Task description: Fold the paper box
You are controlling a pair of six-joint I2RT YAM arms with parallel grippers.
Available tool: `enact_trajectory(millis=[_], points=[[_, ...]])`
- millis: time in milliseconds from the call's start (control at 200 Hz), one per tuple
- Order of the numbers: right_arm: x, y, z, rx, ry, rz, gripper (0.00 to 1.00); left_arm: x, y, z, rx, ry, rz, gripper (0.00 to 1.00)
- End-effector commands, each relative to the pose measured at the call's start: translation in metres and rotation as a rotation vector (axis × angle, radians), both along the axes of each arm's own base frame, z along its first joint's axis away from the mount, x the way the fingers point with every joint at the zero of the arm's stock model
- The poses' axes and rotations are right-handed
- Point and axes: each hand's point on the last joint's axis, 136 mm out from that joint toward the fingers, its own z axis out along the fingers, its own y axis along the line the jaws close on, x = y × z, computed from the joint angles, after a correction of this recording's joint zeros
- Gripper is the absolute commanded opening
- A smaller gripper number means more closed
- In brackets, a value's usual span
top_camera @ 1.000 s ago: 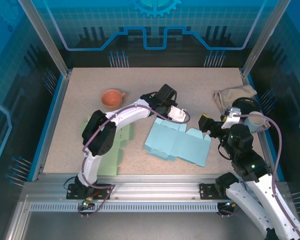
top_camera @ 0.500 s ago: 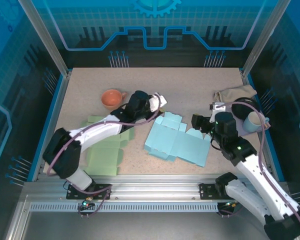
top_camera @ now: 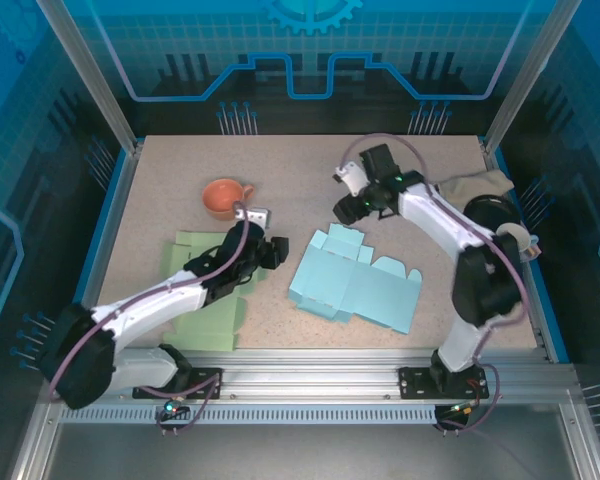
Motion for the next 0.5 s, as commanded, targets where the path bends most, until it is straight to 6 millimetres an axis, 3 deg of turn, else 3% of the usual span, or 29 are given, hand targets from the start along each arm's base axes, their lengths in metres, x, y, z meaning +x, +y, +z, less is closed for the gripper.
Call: enact_trajectory(millis=[0,255,310,495], points=[[-0.032,-0.001,-0.028,-0.090,0.191,0.196,0.59,-0.014,0.026,-0.011,-0.061,0.058,0.141,0.62],[-0.038,0.014,-0.065,-0.063,0.286,0.311,0.52,-0.033,0.047,-0.017,-0.077,0.020,0.170,0.62],[-0.042,0.013,-0.073,-0.069,0.313,0.327,0.44,-0.035,0.050,-0.016,-0.078,0.007,0.180,0.62],[-0.051,0.014,-0.085,-0.063,0.363,0.377,0.29,-0.034,0.054,-0.015,-0.073,-0.007,0.197,0.62]])
